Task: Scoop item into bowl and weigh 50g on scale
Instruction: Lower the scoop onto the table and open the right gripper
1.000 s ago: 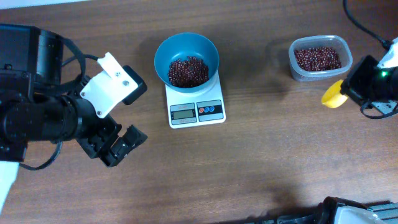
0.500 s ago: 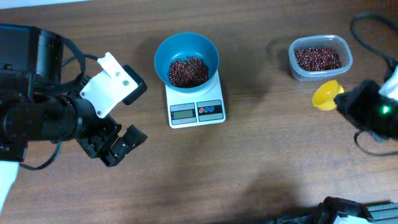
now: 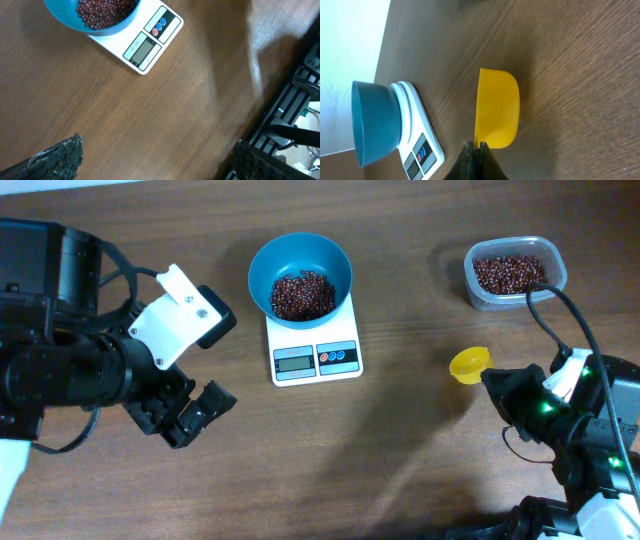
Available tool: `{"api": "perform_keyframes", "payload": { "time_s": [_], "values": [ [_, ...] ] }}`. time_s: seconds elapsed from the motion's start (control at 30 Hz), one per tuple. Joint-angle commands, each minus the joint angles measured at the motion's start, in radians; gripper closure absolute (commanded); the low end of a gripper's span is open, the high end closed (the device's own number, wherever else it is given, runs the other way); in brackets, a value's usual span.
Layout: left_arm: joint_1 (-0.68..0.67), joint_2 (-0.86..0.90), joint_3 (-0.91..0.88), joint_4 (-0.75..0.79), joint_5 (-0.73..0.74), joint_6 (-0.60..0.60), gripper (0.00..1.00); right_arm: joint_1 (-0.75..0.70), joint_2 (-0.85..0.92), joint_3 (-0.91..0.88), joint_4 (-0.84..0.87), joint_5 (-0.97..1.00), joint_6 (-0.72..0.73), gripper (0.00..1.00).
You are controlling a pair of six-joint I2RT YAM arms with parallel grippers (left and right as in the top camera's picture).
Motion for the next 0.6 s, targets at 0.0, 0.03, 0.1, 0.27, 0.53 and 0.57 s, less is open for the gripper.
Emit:
{"api": "perform_keyframes", "payload": {
  "time_s": [0.0,0.03,0.1,0.27,0.53,0.57],
  "values": [
    [-0.004,-0.002,0.002,0.001,0.004,0.019,0.01,-0.005,-0.007,-0.011,0.034,0.061,0.008,0.96],
    [-0.004,-0.002,0.002,0.001,0.004,0.019,0.01,-0.005,-0.007,-0.013,0.034,0.103,0.008,0.96],
    [-0.004,-0.002,0.002,0.001,0.004,0.019,0.01,-0.005,-0.007,-0.013,0.044,0.146,0.009,0.96],
    [-0.004,-0.002,0.002,0.001,0.004,0.019,0.01,-0.005,0.035,-0.028,0.046,0.144,0.009,0.96],
    [-0.004,-0.002,0.002,0.001,0.004,0.019,0.01,-0.005,0.204,-0.030,0.168,0.163,0.008,0.70],
    [-0.004,-0.002,0.002,0.001,0.004,0.019,0.01,-0.005,0.235,-0.030,0.168,0.163,0.008,0.64]
  ]
}}
